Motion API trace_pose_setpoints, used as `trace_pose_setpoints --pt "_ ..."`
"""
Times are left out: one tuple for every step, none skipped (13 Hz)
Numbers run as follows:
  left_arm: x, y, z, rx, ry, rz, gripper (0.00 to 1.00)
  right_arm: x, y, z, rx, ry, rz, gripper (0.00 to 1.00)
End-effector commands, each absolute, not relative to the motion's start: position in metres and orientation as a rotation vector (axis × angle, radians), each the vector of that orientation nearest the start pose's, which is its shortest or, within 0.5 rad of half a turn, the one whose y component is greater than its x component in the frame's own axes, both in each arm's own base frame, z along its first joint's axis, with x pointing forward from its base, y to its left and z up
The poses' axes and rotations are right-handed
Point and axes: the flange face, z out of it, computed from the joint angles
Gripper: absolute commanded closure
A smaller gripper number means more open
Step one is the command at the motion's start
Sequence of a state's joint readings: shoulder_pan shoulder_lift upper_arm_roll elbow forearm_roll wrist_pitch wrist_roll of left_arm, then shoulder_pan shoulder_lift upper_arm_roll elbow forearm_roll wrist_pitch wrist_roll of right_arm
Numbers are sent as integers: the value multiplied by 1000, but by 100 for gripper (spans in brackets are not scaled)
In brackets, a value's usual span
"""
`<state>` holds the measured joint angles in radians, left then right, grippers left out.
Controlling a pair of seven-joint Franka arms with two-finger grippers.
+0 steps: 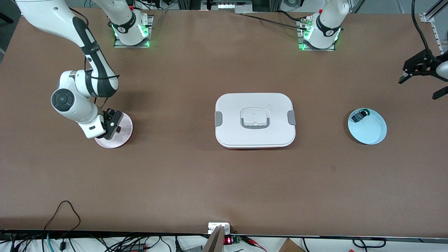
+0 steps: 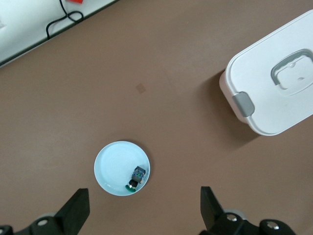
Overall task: Transfer orange switch to right arm and place
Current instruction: 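Lower the switch onto the white plate with the right gripper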
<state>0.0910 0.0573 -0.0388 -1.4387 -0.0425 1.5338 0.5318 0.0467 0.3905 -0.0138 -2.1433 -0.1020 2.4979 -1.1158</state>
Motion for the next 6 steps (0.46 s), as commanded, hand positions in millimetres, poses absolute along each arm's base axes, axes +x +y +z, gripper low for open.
trace_pose_setpoints --pt "567 25 635 -3102 516 -31 0 558 16 205 -2580 -1877 69 98" --pt "567 25 630 -3124 380 -7 0 555 12 198 -2584 -1882 50 98" --pt "566 25 628 -3134 298 8 0 554 7 193 -2571 -1905 38 98" --pt "564 25 621 -3140 259 44 0 555 6 192 -2565 -1913 38 98" --pt "563 27 619 -3145 204 59 0 555 6 192 -2564 -1915 38 98" --pt "562 26 616 -3148 119 78 0 555 6 191 -2562 -1917 38 97"
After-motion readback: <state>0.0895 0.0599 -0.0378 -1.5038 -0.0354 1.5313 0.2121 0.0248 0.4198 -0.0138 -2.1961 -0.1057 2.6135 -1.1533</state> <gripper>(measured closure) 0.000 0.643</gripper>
